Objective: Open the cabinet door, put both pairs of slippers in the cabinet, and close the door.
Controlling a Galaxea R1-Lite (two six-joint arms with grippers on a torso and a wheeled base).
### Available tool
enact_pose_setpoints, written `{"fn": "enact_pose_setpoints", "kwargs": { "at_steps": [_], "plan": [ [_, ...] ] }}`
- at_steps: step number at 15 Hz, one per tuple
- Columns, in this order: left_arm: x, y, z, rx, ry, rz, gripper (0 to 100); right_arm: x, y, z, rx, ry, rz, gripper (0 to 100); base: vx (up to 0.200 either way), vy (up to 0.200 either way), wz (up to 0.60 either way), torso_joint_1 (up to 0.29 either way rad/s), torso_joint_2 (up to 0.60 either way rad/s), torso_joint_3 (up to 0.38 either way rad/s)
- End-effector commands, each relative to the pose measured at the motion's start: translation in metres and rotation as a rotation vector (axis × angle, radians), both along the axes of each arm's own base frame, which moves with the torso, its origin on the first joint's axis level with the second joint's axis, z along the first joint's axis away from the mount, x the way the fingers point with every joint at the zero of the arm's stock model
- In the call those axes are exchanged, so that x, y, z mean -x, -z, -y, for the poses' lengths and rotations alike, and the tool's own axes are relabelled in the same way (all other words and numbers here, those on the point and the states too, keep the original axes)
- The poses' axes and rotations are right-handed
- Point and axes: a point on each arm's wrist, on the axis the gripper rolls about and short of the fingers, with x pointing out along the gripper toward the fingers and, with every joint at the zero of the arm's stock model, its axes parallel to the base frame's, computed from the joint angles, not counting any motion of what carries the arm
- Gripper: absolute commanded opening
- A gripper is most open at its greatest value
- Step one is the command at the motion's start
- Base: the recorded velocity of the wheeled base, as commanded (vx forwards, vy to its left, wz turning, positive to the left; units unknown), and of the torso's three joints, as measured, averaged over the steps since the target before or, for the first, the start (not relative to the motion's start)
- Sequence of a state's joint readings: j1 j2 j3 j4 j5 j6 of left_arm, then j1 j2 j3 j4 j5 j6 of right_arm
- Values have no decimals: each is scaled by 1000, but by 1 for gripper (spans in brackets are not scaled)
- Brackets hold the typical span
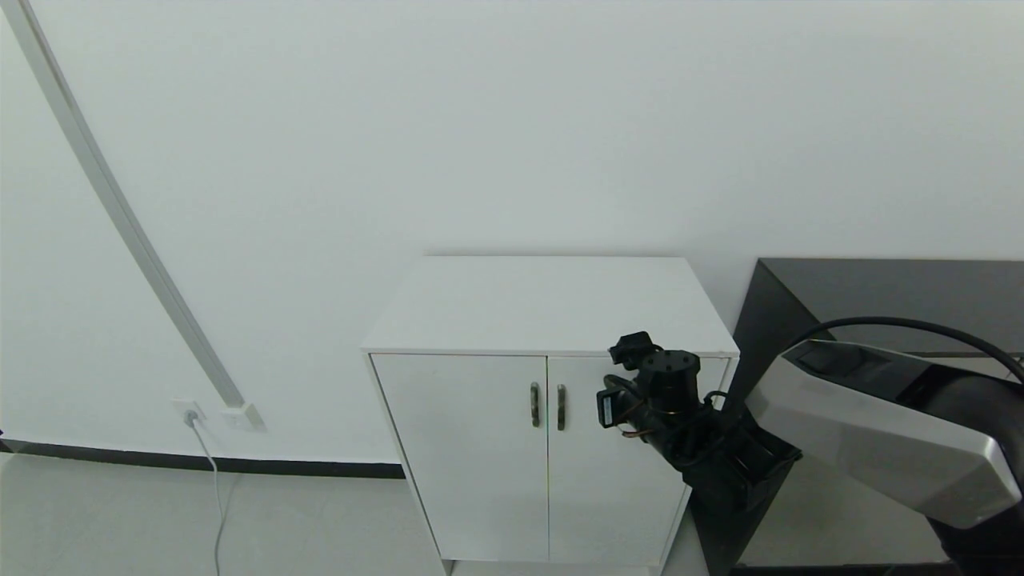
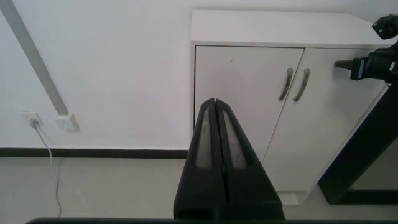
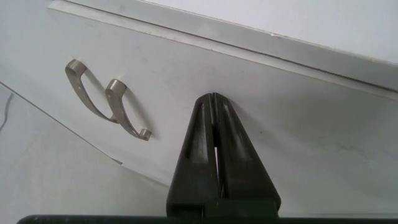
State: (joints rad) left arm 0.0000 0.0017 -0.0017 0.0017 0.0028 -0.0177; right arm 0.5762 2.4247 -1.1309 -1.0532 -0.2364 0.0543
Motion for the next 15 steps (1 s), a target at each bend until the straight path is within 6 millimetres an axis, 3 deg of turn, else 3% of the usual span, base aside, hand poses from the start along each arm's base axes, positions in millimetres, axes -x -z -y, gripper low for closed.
{"fn": "enact_pose_setpoints", "kwargs": {
  "at_steps": [1,15],
  "plan": [
    [0,0,0,1,0,0,0,0,2,-1,4,-2,0,0,0,0,0,0,0,0],
    [0,0,0,1,1,0,0,-3,1,0,-1,3,9,0,0,0,0,0,0,0]
  ]
}}
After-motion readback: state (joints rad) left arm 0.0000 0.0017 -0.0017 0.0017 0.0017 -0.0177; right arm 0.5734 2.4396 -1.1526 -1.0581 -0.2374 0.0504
